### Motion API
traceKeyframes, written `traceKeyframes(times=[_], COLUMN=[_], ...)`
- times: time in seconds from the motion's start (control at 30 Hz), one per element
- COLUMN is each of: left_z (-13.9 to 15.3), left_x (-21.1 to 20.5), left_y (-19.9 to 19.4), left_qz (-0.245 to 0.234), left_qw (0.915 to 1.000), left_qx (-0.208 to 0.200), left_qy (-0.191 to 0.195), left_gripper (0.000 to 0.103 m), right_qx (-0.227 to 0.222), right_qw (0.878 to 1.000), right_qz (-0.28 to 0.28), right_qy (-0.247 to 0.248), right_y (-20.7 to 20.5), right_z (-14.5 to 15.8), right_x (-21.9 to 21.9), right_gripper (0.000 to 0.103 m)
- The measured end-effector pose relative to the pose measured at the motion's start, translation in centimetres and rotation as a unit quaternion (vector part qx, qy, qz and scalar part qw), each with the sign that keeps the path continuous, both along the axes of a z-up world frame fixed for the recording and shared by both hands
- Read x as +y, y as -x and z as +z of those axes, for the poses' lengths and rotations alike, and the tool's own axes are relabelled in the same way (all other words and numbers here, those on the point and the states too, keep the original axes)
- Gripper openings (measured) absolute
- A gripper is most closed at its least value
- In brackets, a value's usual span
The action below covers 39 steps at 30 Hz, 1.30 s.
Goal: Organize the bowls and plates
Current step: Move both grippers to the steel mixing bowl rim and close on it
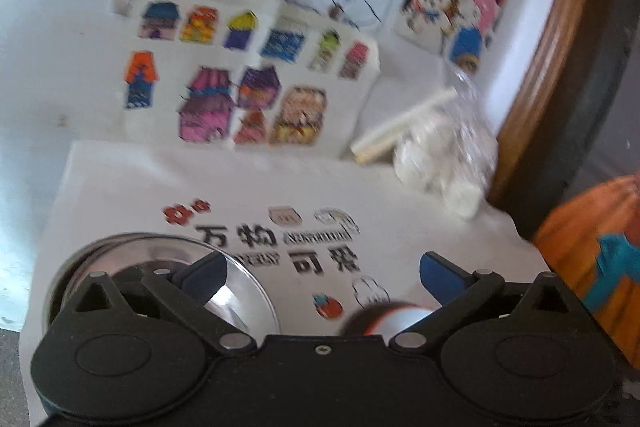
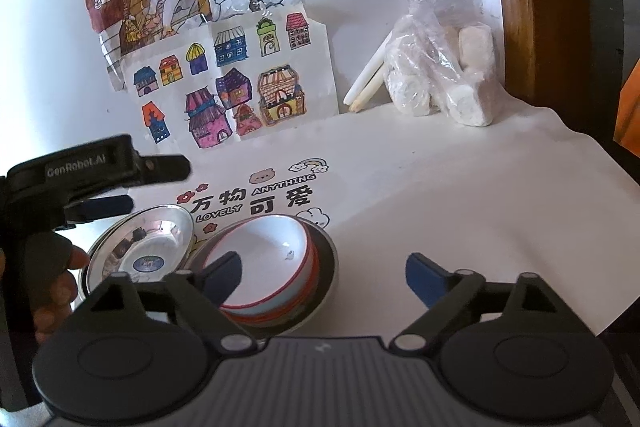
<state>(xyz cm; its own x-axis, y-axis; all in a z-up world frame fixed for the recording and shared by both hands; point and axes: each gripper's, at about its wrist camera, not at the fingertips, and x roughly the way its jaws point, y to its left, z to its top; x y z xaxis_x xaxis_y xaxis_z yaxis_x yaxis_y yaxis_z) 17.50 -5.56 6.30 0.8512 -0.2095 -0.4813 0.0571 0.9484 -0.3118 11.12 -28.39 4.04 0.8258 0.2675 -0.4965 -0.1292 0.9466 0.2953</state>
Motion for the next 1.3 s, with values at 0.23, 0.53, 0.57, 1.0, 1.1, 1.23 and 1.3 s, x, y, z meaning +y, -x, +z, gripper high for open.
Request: traceKeyframes(times=[0.23,0.53,0.57,1.0,1.1,1.23,1.3], left_z=[-0.6,-2.4,-2.7,-3.8,-3.3,-2.3,-1.9], left_x=[0.0,0.8,0.6,-0.9,-1.1,-1.9,-2.1], left_y=[1.4,7.2,7.8,7.0,7.3,6.2,5.6], left_qz=[0.033,0.065,0.072,0.033,0.038,0.006,-0.022], left_qw=[0.9966,0.9876,0.985,0.9939,0.9927,0.9883,0.9842], left_qx=[-0.02,-0.106,-0.121,0.026,0.016,0.016,0.016], left_qy=[-0.073,-0.095,-0.099,-0.102,-0.114,-0.152,-0.175], left_gripper=[0.102,0.102,0.102,0.102,0.102,0.102,0.102], right_qx=[-0.017,-0.036,-0.035,-0.028,-0.025,-0.018,-0.011], right_qw=[1.0,0.995,0.995,0.99,0.99,0.99,0.99], right_qz=[-0.018,-0.09,-0.097,-0.138,-0.141,-0.142,-0.143], right_qy=[0.015,0.026,0.015,0.012,0.014,0.017,0.016], right_y=[0.7,2.8,3.1,4.7,5.1,5.1,5.2], right_z=[-0.4,-1.8,-2.2,-3.9,-3.9,-3.9,-3.9], right_x=[-0.3,-1.1,-1.4,-1.8,-2.1,-2.4,-2.5], right_gripper=[0.103,0.103,0.103,0.103,0.103,0.103,0.103])
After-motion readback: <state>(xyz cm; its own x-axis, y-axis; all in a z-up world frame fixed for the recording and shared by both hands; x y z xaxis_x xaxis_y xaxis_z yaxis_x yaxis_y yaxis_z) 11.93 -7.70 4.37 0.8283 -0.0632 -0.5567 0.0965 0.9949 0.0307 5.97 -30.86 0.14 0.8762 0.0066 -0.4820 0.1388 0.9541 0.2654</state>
